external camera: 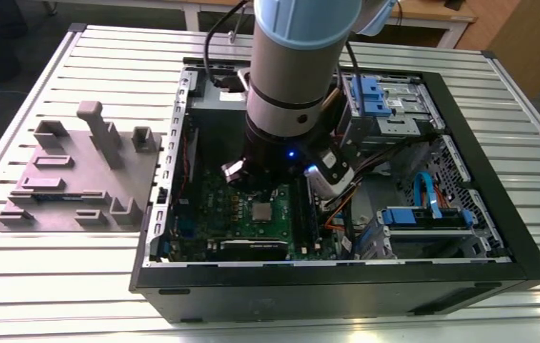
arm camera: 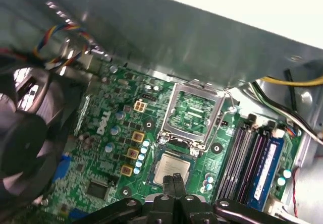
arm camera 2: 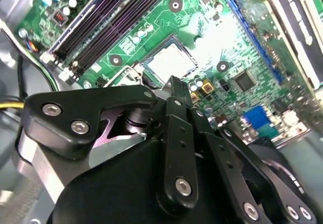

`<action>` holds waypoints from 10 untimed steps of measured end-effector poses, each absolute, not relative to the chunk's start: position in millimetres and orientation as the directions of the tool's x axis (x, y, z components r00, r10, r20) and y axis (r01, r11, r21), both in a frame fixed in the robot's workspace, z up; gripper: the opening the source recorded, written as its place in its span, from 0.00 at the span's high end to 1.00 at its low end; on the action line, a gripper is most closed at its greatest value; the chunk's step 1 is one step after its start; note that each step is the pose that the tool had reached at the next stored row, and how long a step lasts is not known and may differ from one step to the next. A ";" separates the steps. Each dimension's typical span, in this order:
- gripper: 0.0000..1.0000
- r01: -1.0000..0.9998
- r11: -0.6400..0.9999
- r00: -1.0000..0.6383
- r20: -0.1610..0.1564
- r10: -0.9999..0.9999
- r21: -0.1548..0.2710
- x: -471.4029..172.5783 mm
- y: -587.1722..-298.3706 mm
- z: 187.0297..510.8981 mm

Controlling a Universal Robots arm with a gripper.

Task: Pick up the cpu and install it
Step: 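Close the cpu cover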

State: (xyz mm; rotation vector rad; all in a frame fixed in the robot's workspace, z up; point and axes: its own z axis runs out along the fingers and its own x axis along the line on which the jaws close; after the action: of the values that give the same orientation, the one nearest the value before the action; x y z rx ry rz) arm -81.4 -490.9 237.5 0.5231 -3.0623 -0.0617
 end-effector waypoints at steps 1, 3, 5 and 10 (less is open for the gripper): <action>0.90 -0.348 0.936 -0.937 0.027 -0.349 0.045 -81.4 -490.9 237.5; 0.90 -0.376 0.926 -0.926 0.027 -0.377 0.045 -81.4 -490.9 237.3; 0.90 -0.397 0.917 -0.917 0.027 -0.399 0.045 -81.4 -491.0 237.2; 0.90 -0.405 0.913 -0.913 0.027 -0.407 0.045 -81.4 -491.2 237.2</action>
State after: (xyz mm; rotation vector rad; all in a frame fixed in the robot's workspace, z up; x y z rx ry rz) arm -81.4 -491.2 237.2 0.6450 -3.0378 -0.0596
